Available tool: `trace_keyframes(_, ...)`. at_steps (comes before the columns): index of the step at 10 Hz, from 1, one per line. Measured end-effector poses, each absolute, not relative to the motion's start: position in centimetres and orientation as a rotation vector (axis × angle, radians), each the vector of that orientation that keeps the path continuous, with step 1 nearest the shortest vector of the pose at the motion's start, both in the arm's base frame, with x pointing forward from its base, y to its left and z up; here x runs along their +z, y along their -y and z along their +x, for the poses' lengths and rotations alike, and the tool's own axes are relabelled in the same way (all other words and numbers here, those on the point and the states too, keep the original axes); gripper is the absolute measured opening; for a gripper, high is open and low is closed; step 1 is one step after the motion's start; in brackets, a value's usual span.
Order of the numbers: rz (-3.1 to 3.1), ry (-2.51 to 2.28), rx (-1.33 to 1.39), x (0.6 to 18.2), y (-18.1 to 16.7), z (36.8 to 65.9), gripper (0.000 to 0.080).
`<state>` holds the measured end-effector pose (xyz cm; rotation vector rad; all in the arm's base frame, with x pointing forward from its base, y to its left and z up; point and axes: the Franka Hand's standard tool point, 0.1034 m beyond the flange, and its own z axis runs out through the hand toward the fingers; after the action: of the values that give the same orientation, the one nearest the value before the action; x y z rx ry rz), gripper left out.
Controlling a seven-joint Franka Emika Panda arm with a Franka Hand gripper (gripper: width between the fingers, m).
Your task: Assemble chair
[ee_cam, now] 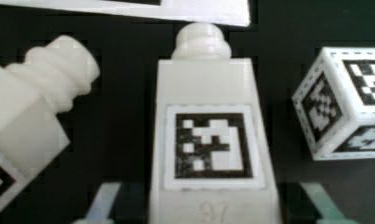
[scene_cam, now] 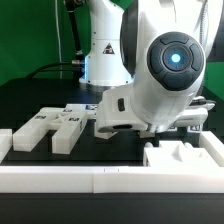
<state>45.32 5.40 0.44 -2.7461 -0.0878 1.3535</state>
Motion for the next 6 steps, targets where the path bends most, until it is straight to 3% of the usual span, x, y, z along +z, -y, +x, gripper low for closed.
trace_keyframes(3,-2.729,0.114,1.351,0.7,-5.7,45.5,0.0289)
trace_keyframes(6,-2.721,0.152,1.346,3.0,-6.9,47.1,0.0291)
